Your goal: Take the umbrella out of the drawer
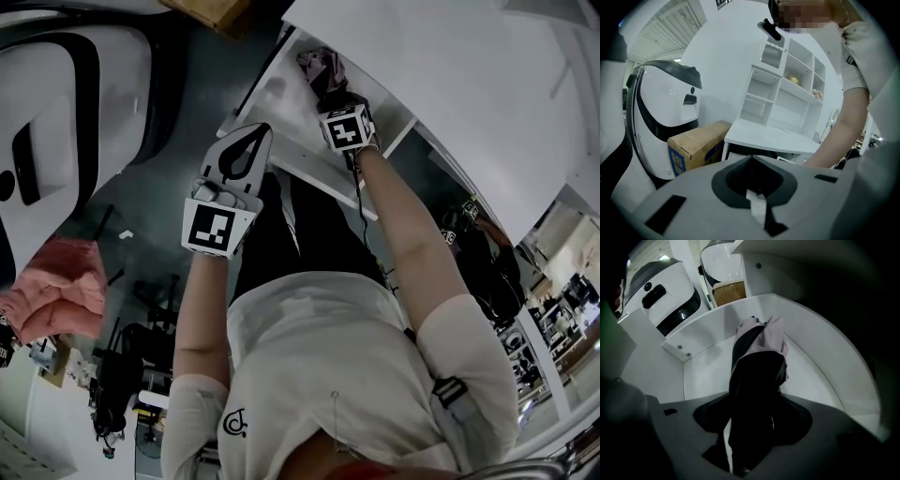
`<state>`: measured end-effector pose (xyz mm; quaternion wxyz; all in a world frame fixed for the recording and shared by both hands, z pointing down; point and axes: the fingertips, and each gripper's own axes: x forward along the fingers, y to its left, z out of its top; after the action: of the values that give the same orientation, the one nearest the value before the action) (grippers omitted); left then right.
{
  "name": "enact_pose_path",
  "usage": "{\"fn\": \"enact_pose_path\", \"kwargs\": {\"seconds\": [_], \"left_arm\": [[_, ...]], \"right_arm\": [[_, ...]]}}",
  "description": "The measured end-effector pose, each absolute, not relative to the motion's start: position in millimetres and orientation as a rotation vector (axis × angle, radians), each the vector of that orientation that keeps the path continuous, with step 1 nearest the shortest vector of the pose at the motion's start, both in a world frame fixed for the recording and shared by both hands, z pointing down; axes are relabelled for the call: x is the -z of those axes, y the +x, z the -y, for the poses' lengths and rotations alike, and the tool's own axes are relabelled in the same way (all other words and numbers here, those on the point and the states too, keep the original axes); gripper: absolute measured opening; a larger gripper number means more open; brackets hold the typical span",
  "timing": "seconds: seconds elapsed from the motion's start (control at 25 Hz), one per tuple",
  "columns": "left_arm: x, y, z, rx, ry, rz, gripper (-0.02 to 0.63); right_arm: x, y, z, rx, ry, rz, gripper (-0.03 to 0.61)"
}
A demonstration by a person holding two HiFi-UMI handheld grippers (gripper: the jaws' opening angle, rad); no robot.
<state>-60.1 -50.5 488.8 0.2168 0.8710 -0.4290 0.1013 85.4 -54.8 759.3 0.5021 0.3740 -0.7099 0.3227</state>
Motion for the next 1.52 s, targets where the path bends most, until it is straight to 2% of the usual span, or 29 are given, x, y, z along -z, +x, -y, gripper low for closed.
{"fn": "enact_pose_path", "kwargs": {"seconds": [0.2, 0.64, 1.52], "left_arm": [[-480, -64, 52, -0.270, 2.415, 1.215, 0.011], [-451, -63, 43, -0.279, 2.462, 1.217, 0.011], [-336, -43, 17, -0.169, 2.636, 1.222, 0.011]], "right_arm": [[-758, 88, 57, -0.752, 0.863, 1.730, 0.210], [-709, 68, 35, -0.705, 0.751, 1.846, 0.202], [-444, 85, 35, -0.524, 1.173, 2.238, 0.204]]}}
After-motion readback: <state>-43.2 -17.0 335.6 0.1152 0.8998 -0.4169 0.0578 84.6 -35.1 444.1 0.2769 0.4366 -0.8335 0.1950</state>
